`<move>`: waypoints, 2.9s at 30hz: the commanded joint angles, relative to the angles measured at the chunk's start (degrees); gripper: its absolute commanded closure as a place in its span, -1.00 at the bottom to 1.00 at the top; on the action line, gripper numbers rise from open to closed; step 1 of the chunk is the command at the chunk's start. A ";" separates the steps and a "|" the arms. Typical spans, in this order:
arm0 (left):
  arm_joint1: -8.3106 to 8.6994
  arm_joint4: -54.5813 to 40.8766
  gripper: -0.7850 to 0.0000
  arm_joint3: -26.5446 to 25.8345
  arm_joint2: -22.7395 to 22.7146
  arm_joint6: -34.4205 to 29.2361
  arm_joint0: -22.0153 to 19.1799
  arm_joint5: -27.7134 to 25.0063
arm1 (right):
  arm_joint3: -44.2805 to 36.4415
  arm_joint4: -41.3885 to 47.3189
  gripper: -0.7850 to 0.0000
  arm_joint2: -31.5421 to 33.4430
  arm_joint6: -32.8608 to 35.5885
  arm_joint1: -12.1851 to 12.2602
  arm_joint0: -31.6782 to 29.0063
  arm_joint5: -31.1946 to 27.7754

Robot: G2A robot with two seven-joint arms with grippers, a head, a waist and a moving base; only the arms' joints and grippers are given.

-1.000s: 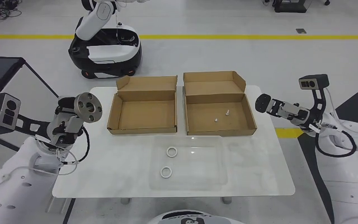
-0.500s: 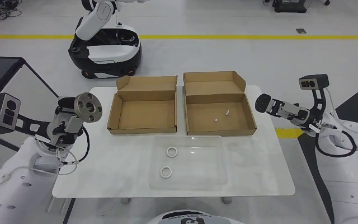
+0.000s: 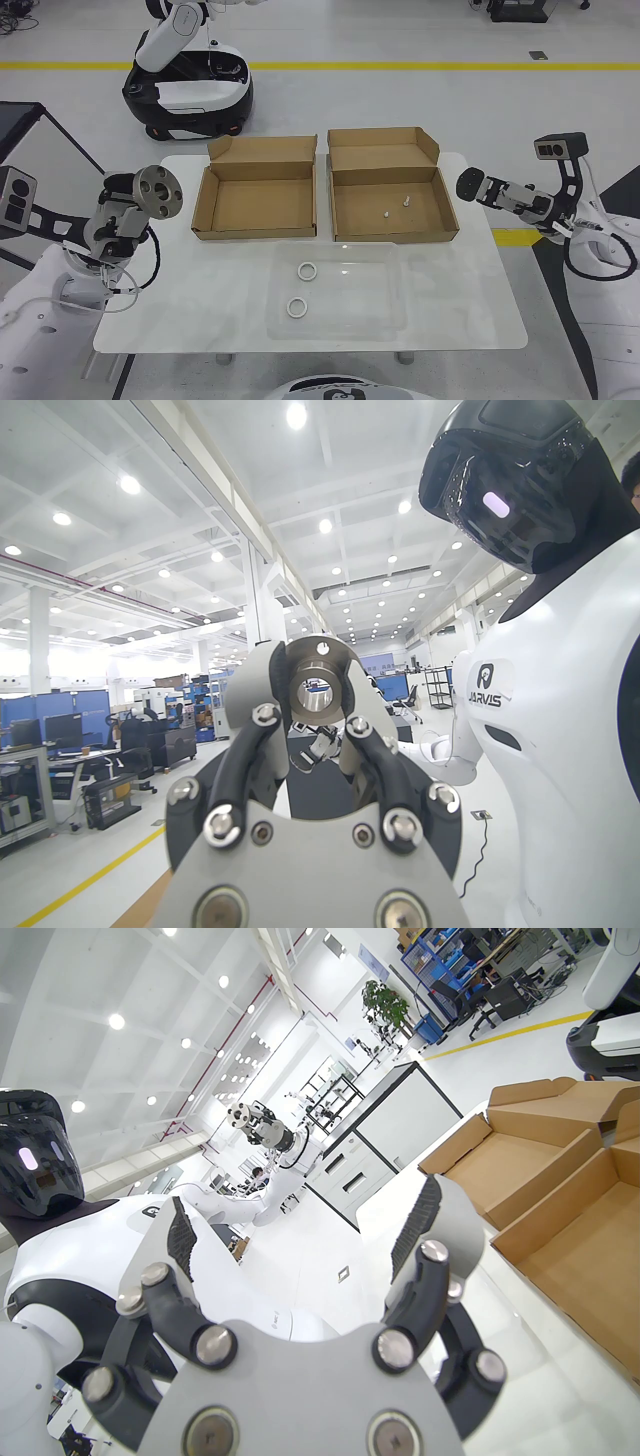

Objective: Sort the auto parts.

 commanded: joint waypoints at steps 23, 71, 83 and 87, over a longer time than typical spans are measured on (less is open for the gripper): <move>-0.88 -5.03 1.00 -1.28 0.89 -2.83 -0.60 0.00 | 0.00 0.00 -1.00 0.00 0.00 0.00 0.00 0.00; -4.87 -14.42 1.00 -3.43 1.75 -11.95 -1.01 0.00 | 0.00 0.00 -1.00 0.00 0.00 0.00 0.00 0.00; -4.90 -14.90 1.00 -3.71 1.94 -11.80 -1.03 0.00 | 0.00 0.00 -1.00 0.00 0.00 0.00 0.00 0.00; -5.03 -15.04 1.00 -4.03 2.08 -13.16 -1.08 1.45 | 0.00 0.00 -1.00 0.00 0.00 0.00 0.00 0.00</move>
